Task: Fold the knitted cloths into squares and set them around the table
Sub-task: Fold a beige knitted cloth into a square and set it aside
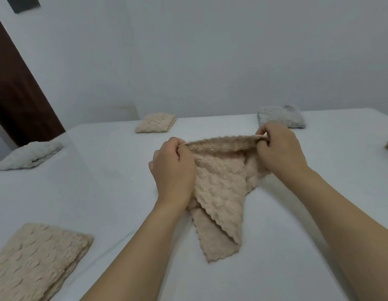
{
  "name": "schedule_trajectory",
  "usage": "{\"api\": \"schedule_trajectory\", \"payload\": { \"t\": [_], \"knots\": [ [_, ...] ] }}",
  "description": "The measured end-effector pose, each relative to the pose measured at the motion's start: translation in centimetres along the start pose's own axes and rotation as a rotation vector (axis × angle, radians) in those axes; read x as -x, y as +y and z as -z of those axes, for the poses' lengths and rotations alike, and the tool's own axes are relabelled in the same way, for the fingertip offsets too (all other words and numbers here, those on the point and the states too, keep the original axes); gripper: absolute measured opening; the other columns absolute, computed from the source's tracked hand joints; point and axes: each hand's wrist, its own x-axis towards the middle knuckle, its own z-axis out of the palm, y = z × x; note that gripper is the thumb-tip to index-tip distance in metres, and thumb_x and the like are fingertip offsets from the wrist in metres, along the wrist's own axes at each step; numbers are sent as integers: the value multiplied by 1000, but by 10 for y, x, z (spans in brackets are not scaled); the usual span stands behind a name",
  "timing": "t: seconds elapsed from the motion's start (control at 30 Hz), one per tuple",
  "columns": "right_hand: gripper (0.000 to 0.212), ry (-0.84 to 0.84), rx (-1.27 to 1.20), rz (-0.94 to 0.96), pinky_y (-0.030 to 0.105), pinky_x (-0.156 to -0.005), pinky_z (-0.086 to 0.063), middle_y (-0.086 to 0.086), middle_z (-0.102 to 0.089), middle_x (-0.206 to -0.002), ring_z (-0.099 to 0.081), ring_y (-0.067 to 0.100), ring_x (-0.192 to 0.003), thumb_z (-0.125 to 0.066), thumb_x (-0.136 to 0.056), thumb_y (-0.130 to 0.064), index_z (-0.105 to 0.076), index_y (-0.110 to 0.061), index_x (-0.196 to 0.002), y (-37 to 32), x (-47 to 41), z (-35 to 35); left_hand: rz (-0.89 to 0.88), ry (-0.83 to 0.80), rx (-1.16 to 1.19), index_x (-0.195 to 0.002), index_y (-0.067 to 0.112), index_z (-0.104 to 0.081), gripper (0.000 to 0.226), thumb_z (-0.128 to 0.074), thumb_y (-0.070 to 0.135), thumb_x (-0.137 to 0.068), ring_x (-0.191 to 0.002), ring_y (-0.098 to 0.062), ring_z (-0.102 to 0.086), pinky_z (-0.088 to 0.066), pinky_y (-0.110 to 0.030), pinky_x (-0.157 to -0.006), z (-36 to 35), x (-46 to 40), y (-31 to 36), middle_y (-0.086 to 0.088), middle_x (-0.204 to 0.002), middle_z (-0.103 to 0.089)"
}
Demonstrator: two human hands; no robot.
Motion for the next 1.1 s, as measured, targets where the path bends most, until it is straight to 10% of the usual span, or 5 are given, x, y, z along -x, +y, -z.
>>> {"api": "schedule_trajectory", "payload": {
  "t": [0.2, 0.37, 0.77, 0.93, 1.1],
  "knots": [
    [23, 339, -690, -390, 23, -65, -42, -8, -59, -74, -52, 8, -69, -50, -81, -11, -63, -26, -70, -15, -20, 19, -93, 58, 54, -95, 21, -59, 26, -36, 9, -92, -88, -22, -60, -46, -33, -72, -3, -51, 43, -1, -95, -64],
    [25, 305, -1171, -349, 30, -61, -39, 3, -45, -73, -42, 18, -70, -65, -87, -17, -53, -21, -65, -41, -26, 46, -62, 91, 273, -62, 22, -35, 31, -33, 3, -86, -52, -13, -30, -26, -32, -50, 19, -60, 87, 12, -54, -34],
    [18, -178, -1162, -637, 32, -57, -46, 7, -44, -65, -47, 30, -57, -51, -64, -7, -40, -21, -67, -39, -34, 84, 373, -262, -12, -67, 18, -33, 13, -38, 12, -78, -58, -20, -26, -21, -33, -57, 27, -103, 115, 1, -64, -31],
    [22, 41, -1149, -453, 28, -74, -50, 2, -66, -79, -62, 16, -75, -56, -87, 4, -65, -16, -85, -41, -35, 66, 69, -146, -304, -82, 21, -61, 24, -40, 11, -79, -95, -25, -49, -38, -35, -88, 13, -109, 88, 4, -82, -61],
    [30, 137, -1457, -274, 24, -75, -52, 3, -71, -87, -65, 16, -80, -52, -89, 6, -71, -17, -86, -54, -32, 74, -99, 144, 239, -96, 19, -60, 29, -37, 2, -88, -77, -3, -54, -43, -20, -69, 23, -96, 94, 12, -89, -58]
  ]
}}
